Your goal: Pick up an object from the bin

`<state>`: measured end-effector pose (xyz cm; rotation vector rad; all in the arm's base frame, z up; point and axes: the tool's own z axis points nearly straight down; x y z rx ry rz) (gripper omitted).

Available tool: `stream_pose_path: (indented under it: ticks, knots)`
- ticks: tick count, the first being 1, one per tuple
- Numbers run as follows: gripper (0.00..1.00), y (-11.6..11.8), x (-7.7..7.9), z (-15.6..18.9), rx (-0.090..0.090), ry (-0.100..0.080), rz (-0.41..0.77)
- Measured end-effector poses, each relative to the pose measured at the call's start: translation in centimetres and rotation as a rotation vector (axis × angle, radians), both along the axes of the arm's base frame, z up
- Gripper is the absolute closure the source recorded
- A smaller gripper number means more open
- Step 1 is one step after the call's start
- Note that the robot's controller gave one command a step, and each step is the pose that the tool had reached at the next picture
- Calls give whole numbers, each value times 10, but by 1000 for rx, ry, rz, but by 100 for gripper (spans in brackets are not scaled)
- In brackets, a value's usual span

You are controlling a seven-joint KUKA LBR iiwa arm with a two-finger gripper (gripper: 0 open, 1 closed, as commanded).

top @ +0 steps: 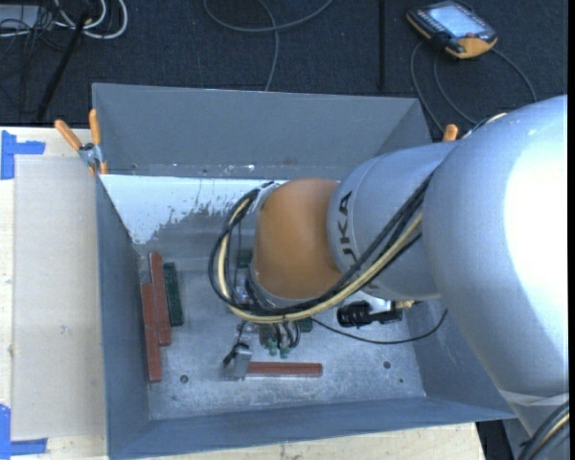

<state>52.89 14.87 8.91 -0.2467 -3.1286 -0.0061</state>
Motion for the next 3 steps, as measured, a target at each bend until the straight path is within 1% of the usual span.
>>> stream_pose_path:
  ticks: [1,2,3]
  knots:
    - [0,-72,-5,-10,-4,-2,86]
    - [100,-55,-26,-16,-9,-6,71]
    - [100,-55,-26,-16,-9,-6,69]
